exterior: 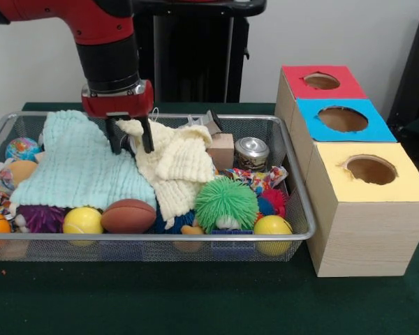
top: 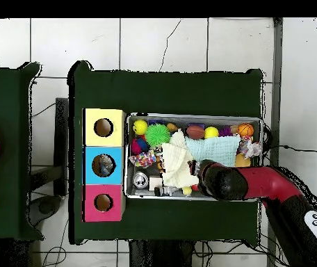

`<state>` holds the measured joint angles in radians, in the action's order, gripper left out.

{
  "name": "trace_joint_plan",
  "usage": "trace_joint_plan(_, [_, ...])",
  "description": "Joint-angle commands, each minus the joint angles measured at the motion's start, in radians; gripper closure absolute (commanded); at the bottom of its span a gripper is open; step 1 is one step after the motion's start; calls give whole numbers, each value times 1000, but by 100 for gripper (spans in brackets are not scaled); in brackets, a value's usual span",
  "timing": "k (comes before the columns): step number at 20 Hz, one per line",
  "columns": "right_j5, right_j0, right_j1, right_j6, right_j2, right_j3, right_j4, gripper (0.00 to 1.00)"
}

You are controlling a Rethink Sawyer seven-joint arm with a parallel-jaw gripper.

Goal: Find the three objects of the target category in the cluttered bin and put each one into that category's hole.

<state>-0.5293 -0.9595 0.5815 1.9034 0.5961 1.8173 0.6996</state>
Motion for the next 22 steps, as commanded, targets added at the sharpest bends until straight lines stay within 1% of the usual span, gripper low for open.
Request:
trace_joint_plan(1, [-26, 40, -61, -221, 23, -54, 117, 0])
trace_joint_plan(4, [74, 148, -86, -22, -48, -21, 146, 0])
trace_joint_plan(7, [174, 293, -90, 185, -151, -10, 162, 0])
trace_joint_plan(9, [224, 414, -98, 321, -246, -23, 145, 0])
trace_joint_plan(10, [257, 474, -110, 387, -295, -34, 121, 0])
trace_joint_plan(12, [268, 551, -144, 444, -350, -57, 58, 0])
trace_joint_plan(14, [315, 656, -163, 515, -447, -89, 6, 0])
trace_joint_plan(17, [364, 758, -190, 554, -557, -127, -73, 0])
trace_joint_plan(19, [378, 792, -198, 546, -604, -139, -116, 0])
trace_joint_plan(22, [381, 778, -191, 483, -605, -130, -153, 0])
